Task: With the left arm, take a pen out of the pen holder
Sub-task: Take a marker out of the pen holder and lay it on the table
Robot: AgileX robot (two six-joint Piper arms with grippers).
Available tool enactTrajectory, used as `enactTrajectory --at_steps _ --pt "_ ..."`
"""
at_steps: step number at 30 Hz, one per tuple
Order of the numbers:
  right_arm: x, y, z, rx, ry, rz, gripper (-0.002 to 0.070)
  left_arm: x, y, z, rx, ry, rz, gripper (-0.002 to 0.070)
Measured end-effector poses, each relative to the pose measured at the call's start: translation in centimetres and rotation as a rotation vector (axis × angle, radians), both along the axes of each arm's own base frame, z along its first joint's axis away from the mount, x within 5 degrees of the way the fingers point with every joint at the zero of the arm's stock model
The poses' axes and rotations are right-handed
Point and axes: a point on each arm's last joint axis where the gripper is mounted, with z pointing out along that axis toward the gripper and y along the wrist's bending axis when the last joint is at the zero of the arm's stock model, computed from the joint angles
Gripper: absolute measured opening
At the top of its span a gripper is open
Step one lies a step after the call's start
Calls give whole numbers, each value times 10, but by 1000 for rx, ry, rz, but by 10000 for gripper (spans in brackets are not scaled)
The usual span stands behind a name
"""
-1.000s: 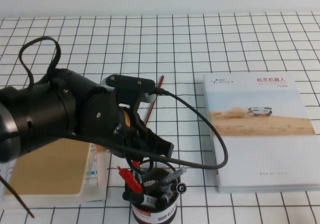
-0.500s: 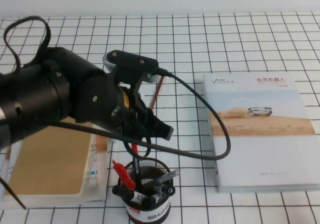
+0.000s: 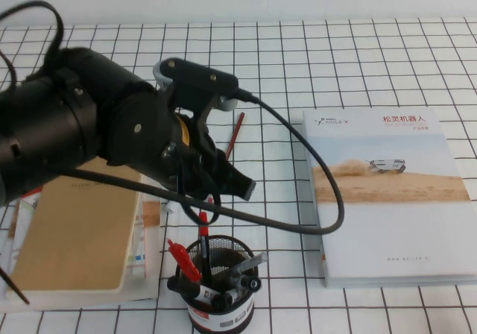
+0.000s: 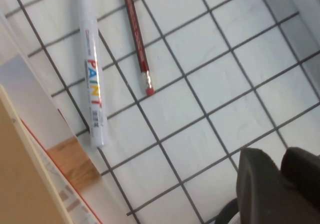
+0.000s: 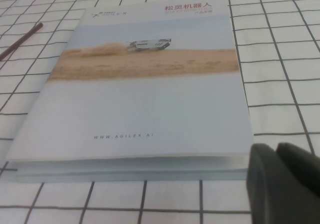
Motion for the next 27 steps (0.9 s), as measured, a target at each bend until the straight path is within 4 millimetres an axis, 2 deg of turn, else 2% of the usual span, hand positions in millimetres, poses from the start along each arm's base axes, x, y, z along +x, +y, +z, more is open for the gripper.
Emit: enactTrajectory --at_steps 4,9,14,21,27 --pt "0 0 0 0 0 0 -15 -1 1 17 -18 -32 -4 74" --pt "0 0 0 0 0 0 -15 -3 4 20 3 -26 -3 74" --pt "0 0 0 0 0 0 -15 -2 18 26 -10 -72 21 75" --pt "0 0 0 0 0 0 -15 -38 46 22 -128 -196 15 75" --pt "0 0 0 0 0 0 -15 -56 56 9 -183 -118 71 75"
